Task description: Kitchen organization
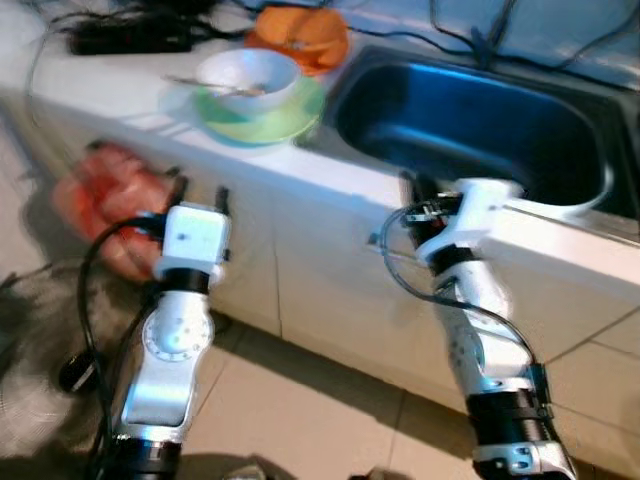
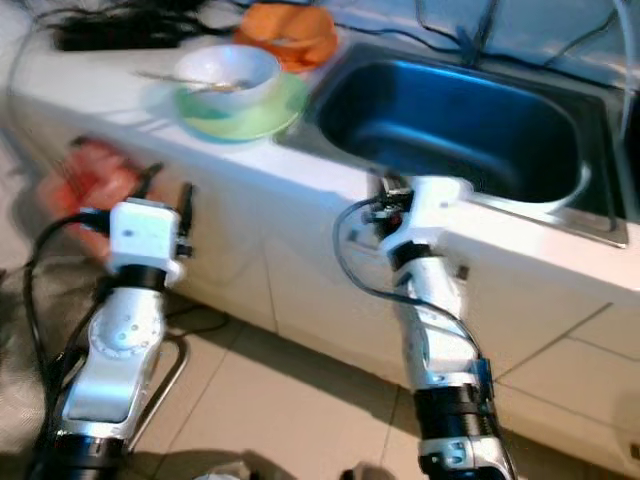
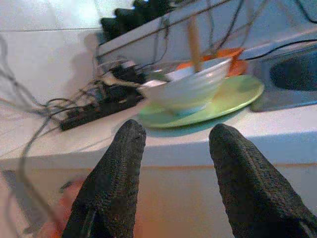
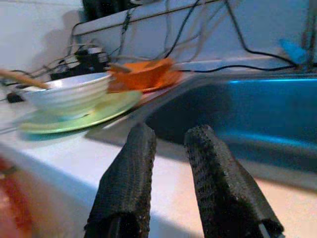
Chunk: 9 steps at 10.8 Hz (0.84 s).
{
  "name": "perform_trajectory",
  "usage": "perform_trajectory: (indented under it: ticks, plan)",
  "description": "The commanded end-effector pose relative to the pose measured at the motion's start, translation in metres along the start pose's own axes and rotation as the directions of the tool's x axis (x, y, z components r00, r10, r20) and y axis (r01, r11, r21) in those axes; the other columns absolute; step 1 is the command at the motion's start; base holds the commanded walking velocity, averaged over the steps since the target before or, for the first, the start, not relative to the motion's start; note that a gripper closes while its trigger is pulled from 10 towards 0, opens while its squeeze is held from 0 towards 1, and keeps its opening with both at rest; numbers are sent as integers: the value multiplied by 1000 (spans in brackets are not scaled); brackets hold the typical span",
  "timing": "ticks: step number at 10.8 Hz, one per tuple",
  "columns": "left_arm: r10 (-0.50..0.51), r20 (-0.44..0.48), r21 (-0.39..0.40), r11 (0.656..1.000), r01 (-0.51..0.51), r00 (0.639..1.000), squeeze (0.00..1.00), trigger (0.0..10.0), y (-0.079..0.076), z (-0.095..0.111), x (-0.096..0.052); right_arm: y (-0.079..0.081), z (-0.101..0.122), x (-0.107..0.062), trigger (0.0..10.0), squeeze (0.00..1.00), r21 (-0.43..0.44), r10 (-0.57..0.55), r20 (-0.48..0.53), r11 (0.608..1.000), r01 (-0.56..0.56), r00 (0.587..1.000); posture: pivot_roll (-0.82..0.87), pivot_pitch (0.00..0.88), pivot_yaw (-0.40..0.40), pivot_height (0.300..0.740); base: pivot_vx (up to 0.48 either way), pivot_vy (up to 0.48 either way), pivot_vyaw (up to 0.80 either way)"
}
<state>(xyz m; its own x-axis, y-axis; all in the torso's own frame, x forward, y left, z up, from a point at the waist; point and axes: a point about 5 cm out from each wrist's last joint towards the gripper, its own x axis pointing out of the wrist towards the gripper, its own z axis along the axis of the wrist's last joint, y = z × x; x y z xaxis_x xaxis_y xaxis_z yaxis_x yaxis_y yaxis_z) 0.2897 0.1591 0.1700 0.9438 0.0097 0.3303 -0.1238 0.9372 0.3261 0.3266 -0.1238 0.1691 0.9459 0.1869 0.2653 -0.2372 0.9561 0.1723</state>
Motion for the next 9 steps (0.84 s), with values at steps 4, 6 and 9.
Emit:
perform_trajectory:
  ticks: [4,6,9]
  plan:
    - [-16,16,-9,1000,16,1000,0,10000,-6,5,0,-10,5,-2,10000,0,-12,-37,26,999,37,999,50,129,-20,740,304,0,0]
    - [-14,16,-8,1000,15,1000,0,10000,-6,5,0,-11,4,-3,10000,0,-14,-39,24,999,39,999,50,132,-19,740,304,0,0]
    - [-13,20,-9,1000,13,1000,0,10000,-5,6,1,-11,4,-3,10000,0,-20,-42,23,999,43,999,52,132,-22,740,301,0,0]
